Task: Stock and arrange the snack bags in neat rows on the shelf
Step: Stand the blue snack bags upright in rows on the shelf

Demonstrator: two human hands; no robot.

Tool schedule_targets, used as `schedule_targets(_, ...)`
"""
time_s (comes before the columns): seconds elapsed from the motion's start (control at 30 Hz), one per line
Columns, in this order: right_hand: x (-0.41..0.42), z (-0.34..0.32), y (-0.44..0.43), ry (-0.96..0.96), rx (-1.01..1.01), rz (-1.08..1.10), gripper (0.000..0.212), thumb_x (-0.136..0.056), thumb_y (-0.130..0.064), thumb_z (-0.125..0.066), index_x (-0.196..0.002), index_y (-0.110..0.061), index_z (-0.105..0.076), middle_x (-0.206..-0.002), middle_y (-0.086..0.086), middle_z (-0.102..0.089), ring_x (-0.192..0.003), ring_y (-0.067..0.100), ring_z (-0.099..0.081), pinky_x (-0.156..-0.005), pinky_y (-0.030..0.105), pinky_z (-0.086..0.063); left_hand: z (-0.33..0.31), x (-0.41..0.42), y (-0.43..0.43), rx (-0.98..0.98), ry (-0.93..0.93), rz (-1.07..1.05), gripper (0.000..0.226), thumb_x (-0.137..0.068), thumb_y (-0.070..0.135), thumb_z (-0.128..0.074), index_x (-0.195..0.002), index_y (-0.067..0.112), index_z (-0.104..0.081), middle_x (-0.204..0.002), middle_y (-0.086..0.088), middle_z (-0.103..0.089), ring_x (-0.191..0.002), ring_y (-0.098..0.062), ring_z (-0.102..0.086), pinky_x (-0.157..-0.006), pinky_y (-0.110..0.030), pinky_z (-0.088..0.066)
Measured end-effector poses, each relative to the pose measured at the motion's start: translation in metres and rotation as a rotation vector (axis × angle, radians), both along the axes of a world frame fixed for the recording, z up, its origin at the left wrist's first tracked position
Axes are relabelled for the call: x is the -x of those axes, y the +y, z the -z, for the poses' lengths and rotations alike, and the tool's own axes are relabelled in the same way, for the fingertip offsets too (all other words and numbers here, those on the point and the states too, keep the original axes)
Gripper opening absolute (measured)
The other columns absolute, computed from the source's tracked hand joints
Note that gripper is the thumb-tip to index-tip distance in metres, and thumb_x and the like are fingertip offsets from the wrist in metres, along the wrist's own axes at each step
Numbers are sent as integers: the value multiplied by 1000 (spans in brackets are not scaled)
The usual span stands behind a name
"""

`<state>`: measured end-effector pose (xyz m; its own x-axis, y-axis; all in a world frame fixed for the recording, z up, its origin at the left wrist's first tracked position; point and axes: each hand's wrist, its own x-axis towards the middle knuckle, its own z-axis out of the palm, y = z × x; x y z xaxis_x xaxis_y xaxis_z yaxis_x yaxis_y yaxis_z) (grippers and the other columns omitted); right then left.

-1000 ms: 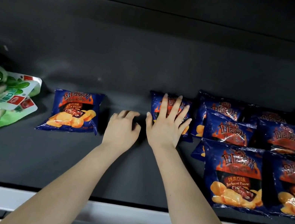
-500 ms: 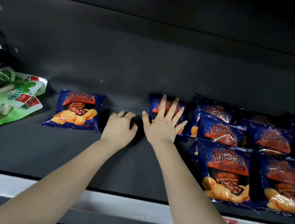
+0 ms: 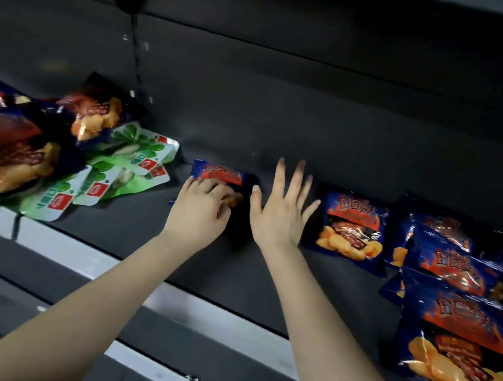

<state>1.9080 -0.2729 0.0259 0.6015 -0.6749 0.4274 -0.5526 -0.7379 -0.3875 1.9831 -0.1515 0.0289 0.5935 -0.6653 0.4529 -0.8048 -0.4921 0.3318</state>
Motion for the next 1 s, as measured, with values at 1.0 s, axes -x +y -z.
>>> schedule_targets(1.0,-74,15,55,381,-79,-210,66,-85,-72,-39,-143,-44,-25,-159,3,-2,-143,42,2,-102,59,-28,36,-36,88,-303,117,-277,42,-94,36,-41,-133,23,-47,-140,2,-45,-134,-20,-34,-111,-34,-22)
